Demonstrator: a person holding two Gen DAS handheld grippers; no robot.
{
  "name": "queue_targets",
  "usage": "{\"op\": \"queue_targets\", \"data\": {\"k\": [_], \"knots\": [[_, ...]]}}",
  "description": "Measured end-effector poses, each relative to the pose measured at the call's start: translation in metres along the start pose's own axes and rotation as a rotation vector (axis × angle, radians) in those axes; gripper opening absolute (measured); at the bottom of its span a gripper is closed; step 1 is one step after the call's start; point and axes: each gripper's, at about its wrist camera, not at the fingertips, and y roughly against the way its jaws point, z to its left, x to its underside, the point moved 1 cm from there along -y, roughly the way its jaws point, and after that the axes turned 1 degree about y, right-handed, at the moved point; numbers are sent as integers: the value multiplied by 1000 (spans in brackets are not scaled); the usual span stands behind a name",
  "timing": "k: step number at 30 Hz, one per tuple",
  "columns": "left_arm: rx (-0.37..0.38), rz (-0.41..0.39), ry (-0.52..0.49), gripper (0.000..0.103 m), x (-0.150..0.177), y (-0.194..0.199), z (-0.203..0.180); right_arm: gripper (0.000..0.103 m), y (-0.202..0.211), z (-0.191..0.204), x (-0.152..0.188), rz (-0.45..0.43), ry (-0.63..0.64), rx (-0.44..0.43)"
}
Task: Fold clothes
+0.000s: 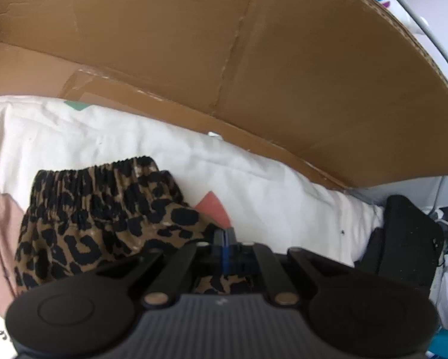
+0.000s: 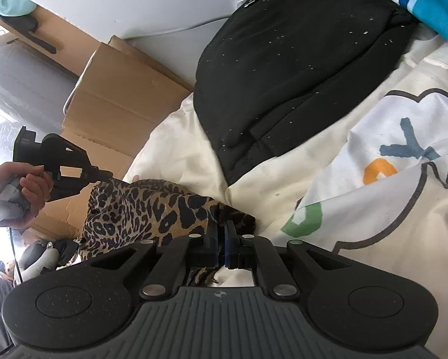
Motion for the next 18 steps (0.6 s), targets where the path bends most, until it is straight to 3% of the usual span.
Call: {"op": "queue_targets", "data": {"k": [9, 12, 15, 18], "knots": [[-8, 34, -20, 1, 6, -31, 5, 2, 2, -2, -2, 12, 20, 43], [21, 96, -10, 10, 12, -41, 9, 2, 0, -2, -1, 23, 21, 46], [53, 111, -51, 29, 21, -37, 2, 2, 1, -3, -1, 25, 5, 41], [58, 120, -77, 30, 31, -32, -8, 2, 0, -4, -1, 25, -9, 41]]}}
